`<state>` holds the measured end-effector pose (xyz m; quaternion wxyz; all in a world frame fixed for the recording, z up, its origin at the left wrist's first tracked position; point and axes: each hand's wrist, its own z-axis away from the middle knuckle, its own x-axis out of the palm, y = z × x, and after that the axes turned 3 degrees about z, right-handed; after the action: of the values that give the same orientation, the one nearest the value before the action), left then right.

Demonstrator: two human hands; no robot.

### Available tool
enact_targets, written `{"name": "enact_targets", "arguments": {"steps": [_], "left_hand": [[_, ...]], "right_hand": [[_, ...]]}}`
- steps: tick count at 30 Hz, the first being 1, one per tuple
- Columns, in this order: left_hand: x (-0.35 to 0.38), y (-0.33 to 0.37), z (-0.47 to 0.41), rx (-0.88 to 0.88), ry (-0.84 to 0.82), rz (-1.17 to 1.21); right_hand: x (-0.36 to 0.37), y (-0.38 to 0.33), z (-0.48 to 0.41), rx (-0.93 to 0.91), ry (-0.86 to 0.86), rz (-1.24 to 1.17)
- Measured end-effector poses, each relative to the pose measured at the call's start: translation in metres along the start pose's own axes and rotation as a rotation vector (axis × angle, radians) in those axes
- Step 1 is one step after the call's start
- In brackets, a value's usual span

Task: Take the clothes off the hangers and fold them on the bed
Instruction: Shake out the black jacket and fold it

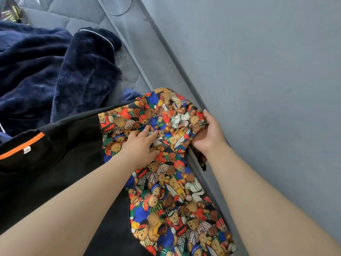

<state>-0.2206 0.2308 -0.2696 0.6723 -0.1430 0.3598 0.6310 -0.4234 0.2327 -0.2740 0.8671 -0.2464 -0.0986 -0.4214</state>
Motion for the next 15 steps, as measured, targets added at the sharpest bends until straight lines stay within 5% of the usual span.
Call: {"name": "enact_targets", "arguments": {"steps": [15], "left_hand": [[-0.005,0.001,-0.002,-0.021,-0.055,0.040]], "right_hand": [[0.017,-0.078,0.032,-0.330,-0.287,-0.025]]}}
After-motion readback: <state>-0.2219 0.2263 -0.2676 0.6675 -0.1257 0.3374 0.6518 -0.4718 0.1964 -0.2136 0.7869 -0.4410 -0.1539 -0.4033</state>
